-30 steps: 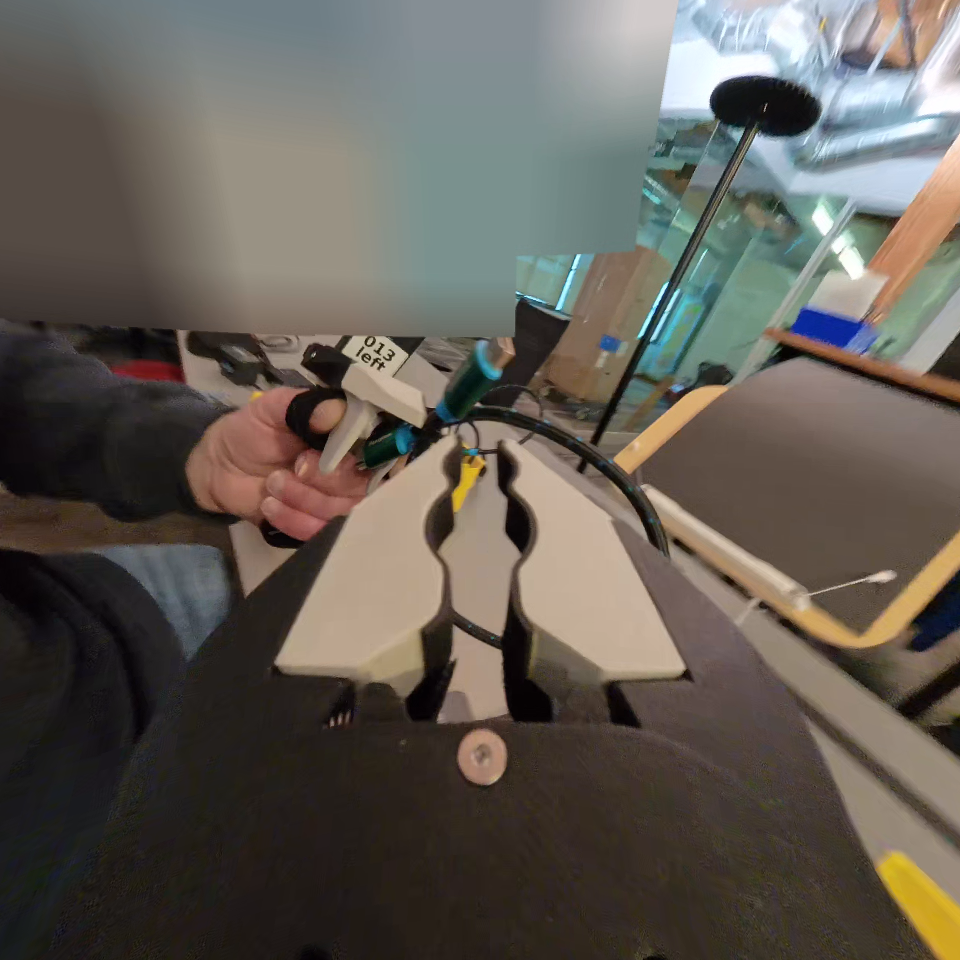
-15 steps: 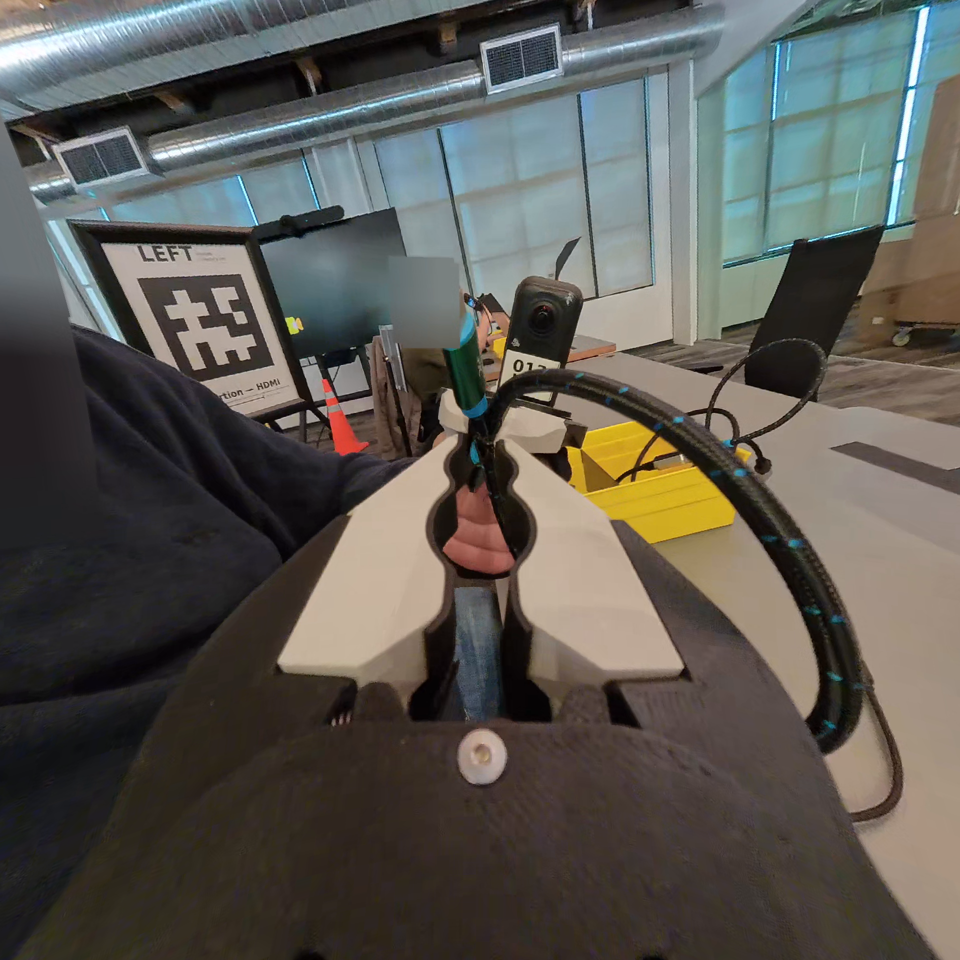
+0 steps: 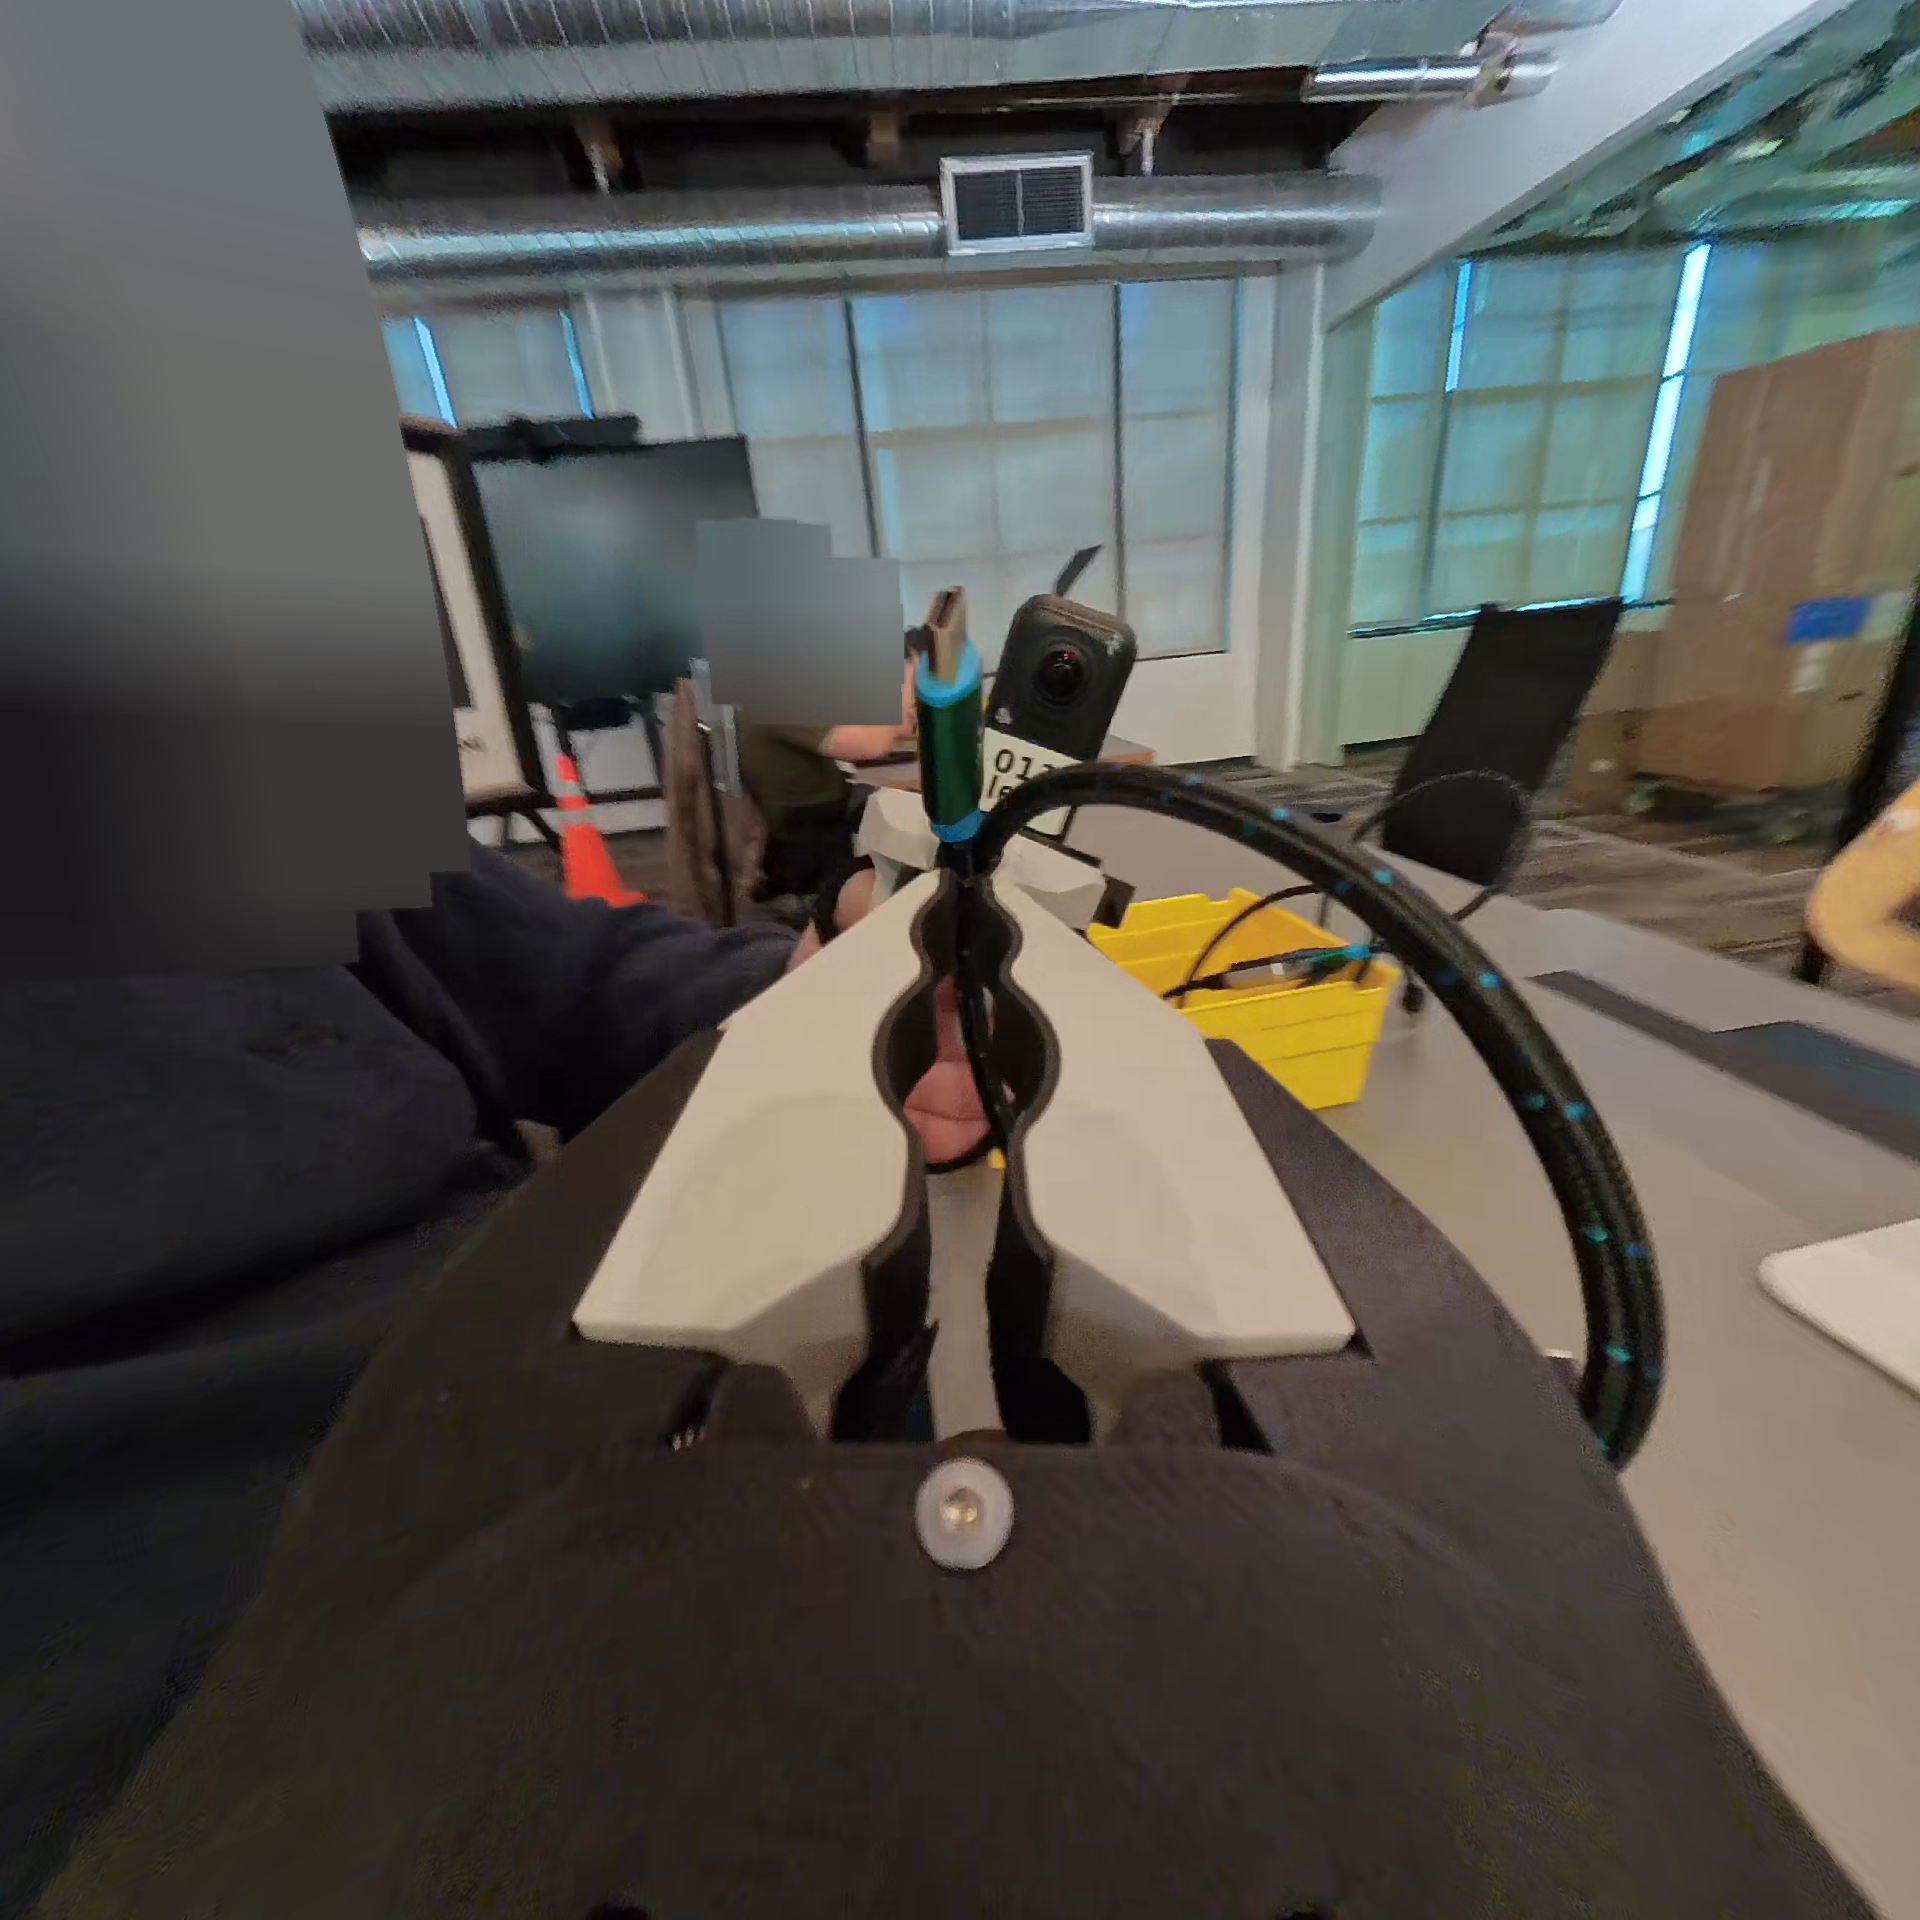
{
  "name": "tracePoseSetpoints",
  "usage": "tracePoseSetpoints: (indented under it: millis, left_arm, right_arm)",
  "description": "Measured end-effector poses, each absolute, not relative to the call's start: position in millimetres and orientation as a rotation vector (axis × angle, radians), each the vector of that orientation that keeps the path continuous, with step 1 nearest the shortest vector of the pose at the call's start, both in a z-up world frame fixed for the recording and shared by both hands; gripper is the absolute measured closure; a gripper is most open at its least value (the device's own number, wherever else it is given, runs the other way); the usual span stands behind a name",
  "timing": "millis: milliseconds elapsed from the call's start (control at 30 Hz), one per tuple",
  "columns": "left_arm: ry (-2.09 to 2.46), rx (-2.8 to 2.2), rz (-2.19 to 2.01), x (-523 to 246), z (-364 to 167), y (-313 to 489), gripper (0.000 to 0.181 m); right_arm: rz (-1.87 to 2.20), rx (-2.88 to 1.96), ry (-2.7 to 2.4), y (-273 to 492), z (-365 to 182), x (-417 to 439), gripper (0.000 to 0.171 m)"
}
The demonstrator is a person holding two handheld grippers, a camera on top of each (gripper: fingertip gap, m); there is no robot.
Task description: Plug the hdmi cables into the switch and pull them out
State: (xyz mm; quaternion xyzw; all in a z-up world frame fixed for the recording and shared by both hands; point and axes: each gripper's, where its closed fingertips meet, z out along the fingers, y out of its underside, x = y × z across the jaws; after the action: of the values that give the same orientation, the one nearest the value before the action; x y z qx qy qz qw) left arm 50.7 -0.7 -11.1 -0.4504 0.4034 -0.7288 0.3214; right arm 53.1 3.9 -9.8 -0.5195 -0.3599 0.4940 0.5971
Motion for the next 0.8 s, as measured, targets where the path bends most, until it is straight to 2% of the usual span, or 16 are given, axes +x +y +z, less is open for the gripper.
tracePoseSetpoints:
  millis: [400,800]
  left_arm:
    - [0.974,-1.25,-1.888,51.2,-11.6,11.4,0.176]
    - [0.922,-1.318,-1.856,53.5,-18.9,18.9,0.176]
  right_arm:
    - [0.159,-1.125,-1.075,7.0,-14.3,52.3,0.171]
    - [-0.375,-1.062,-1.206,12.9,-23.4,50.9,0.171]
